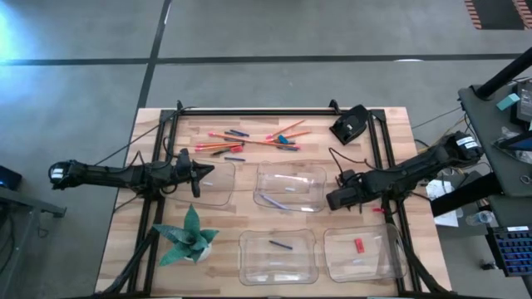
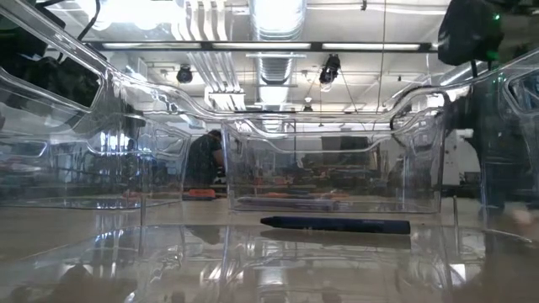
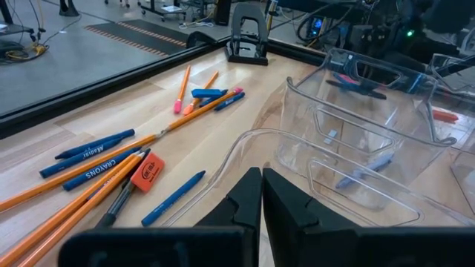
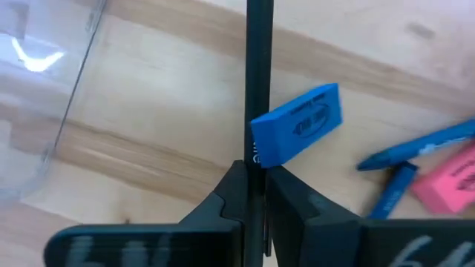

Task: Sort crayons/erasers/pens/pencils in bins
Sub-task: Put the black pen into the top right transparent bin

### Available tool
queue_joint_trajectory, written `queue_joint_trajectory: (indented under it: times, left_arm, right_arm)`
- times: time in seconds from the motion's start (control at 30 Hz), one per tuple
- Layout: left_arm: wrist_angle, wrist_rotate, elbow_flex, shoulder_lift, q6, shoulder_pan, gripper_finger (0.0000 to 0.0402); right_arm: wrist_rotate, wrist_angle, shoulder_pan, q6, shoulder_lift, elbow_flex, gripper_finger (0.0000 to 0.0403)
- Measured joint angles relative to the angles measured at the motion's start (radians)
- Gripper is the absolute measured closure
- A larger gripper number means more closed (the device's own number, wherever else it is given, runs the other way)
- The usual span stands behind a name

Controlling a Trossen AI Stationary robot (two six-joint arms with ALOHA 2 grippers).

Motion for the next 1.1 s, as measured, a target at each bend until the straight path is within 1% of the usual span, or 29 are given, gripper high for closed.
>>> queue_joint_trajectory:
  times: [0.37,0.53,0.7,0.83,0.93,1.0,1.1]
  left_arm:
    - [0.000,0.000,0.000,0.001,0.000,0.000,0.0402]
    - [0.000,0.000,0.000,0.002,0.000,0.000,0.0402]
    - [0.000,0.000,0.000,0.001,0.000,0.000,0.0402]
    - [0.000,0.000,0.000,0.001,0.000,0.000,0.0402]
    - [0.000,0.000,0.000,0.001,0.000,0.000,0.0402]
    - [0.000,0.000,0.000,0.001,0.000,0.000,0.0402]
    - [0.000,0.000,0.000,0.000,0.000,0.000,0.0402]
  right_arm:
    - [0.115,-0.249,0.000,0.001,-0.015,0.123,0.0381]
    - [0.214,-0.324,0.000,-0.009,-0.015,0.198,0.0380]
    - [0.321,-0.328,0.000,-0.069,-0.015,0.278,0.0380]
    - [0.443,-0.327,0.000,-0.168,-0.015,0.357,0.0380]
    - [0.531,-0.310,0.000,-0.301,-0.015,0.417,0.0380]
    - [0.565,-0.258,0.000,-0.403,-0.016,0.444,0.0380]
    - [0.572,-0.102,0.000,-0.569,-0.016,0.454,0.0380]
